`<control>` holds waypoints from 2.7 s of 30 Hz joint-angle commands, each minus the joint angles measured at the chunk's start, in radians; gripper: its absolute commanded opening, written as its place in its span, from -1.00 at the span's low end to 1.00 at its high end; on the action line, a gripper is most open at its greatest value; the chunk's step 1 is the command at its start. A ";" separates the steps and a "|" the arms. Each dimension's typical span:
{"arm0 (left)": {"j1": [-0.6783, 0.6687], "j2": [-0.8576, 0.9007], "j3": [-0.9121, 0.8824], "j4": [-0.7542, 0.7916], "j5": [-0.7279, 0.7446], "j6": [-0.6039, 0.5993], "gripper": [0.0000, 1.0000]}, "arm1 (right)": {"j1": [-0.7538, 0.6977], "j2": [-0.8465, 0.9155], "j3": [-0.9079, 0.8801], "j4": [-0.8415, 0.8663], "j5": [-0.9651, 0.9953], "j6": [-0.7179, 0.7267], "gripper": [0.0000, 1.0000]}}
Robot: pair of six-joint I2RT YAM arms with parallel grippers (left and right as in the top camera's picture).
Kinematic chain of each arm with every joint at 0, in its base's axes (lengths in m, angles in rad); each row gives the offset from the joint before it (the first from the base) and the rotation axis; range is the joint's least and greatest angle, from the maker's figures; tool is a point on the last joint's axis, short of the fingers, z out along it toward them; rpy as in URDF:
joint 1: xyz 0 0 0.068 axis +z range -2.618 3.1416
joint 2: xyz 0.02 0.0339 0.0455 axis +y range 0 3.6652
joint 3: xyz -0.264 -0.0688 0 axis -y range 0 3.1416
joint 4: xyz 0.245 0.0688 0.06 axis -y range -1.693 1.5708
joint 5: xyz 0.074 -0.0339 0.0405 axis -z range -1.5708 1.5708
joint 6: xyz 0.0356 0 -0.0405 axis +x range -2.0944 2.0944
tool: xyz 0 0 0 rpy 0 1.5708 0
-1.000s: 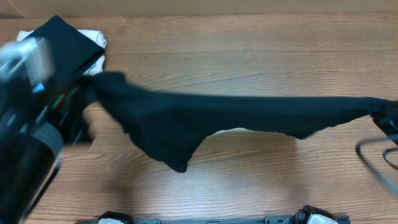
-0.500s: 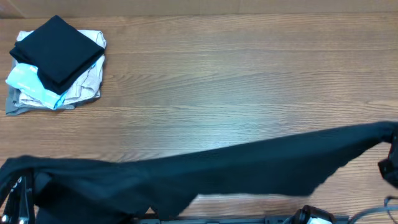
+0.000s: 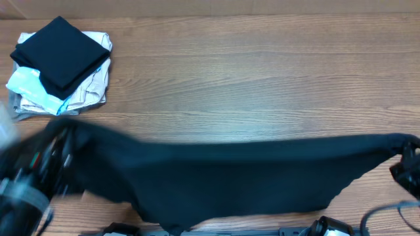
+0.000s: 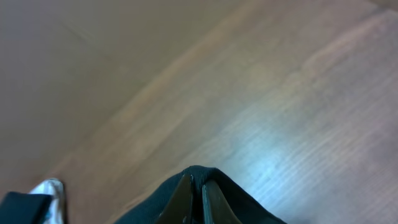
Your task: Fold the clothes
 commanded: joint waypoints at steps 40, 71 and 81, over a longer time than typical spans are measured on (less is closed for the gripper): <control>0.008 1.379 -0.026 0.982 0.116 0.071 -0.92 | 0.005 1.186 -0.298 1.043 0.048 0.004 -0.92; 0.048 1.340 0.302 0.934 0.140 0.218 0.36 | 0.002 1.273 -0.057 1.144 -0.184 -0.140 0.93; 0.173 1.308 0.305 0.286 0.102 0.211 0.28 | 0.006 1.225 -0.009 0.664 -0.277 -0.138 0.80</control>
